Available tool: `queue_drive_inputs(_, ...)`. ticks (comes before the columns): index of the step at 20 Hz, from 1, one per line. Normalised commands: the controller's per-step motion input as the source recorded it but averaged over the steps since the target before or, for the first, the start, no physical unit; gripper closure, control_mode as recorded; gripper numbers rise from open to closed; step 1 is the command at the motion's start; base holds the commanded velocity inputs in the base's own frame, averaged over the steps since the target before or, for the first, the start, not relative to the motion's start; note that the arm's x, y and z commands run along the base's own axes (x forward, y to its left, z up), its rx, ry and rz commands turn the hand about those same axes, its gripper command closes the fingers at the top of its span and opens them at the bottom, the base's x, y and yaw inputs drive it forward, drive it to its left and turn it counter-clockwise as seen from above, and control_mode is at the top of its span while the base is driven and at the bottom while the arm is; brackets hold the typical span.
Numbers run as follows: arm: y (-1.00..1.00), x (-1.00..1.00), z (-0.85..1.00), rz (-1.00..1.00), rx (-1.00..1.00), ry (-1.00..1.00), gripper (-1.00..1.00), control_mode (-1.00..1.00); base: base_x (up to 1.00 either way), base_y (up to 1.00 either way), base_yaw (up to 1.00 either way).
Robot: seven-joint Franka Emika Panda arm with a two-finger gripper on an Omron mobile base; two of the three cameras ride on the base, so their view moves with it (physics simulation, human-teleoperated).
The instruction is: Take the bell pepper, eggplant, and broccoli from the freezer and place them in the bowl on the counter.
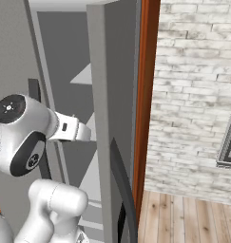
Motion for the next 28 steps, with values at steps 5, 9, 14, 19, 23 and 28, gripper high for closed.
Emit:
queue_drive_inputs(5,0.33,-0.6,0.45,0.0,0.0,0.11,1.0,-1.0,0.0,0.0,0.0)
queue_drive_inputs(9,0.19,-0.5,0.11,0.0,0.0,0.12,1.0,-1.0,0.0,0.0,0.0)
queue_drive_inputs(14,0.03,-0.39,0.0,0.0,0.04,0.07,1.0,-1.0,0.0,0.0,0.0)
queue_drive_inputs(19,-0.03,-0.24,0.0,0.01,0.03,0.0,1.0,-1.0,0.0,0.0,0.0)
queue_drive_inputs(23,-0.04,-0.02,0.0,0.04,0.02,0.0,1.0,-1.0,0.0,0.0,0.0)
queue_drive_inputs(28,0.01,0.0,0.0,0.0,0.0,0.0,1.0,-1.0,0.0,0.0,0.0)
